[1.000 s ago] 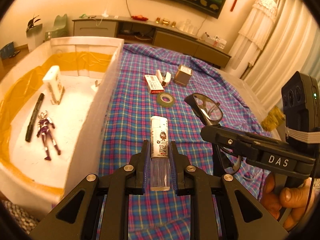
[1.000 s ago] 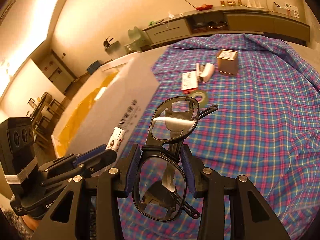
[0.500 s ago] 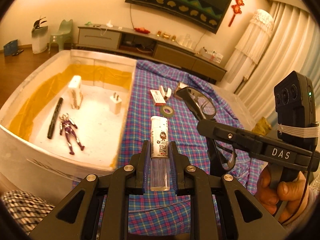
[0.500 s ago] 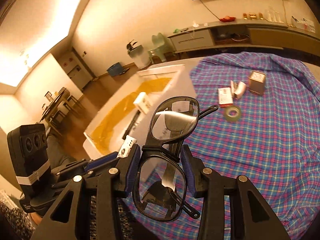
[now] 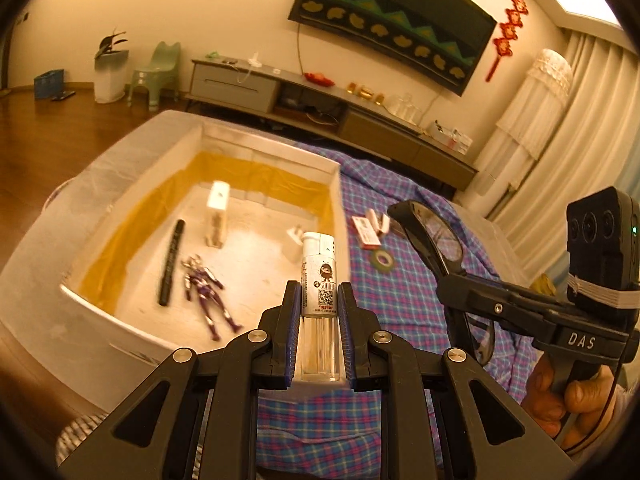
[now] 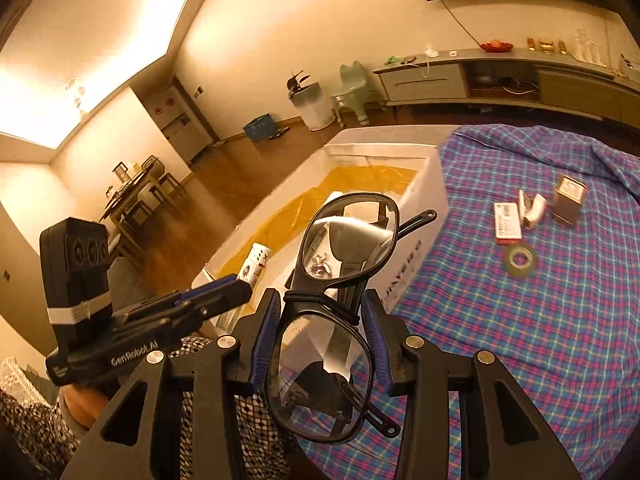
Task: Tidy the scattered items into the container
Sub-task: 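Lift the bottle and glasses and move them toward the box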
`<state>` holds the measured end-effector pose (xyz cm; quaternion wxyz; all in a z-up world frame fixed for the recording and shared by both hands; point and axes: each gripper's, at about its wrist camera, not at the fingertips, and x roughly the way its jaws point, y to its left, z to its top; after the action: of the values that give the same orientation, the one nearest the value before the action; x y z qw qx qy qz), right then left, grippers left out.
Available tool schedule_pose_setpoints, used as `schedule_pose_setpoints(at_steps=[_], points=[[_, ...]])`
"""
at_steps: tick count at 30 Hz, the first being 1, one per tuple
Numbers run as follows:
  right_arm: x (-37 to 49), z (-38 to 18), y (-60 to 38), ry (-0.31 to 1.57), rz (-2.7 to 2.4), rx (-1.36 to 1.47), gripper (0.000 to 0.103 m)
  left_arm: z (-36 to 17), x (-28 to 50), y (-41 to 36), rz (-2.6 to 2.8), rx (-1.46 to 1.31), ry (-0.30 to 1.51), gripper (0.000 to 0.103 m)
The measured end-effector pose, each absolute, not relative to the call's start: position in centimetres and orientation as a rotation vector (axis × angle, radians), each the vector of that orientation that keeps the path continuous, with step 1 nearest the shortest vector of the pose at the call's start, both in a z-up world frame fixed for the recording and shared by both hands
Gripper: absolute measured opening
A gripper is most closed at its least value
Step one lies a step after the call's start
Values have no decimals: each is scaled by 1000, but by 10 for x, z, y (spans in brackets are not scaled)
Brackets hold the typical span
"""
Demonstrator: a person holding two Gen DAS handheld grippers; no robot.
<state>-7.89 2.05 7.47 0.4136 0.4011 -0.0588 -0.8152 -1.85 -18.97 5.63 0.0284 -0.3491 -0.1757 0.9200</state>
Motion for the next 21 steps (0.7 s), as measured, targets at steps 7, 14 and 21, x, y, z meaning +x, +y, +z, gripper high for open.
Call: schedule_pose_setpoints(at_steps=[7,14,21], points=[[-86,81,-9,-111,-2013,999,43,67,-31,-215,2866,-1085,-514,19],[-97,80,-38,-82,-1990,1009,43,72,-44,-240,2884,-1111,-505,19],[-113,77,-58,-68,-1981,1031,43,68,-64,-259,2875,-1172,-518,19]])
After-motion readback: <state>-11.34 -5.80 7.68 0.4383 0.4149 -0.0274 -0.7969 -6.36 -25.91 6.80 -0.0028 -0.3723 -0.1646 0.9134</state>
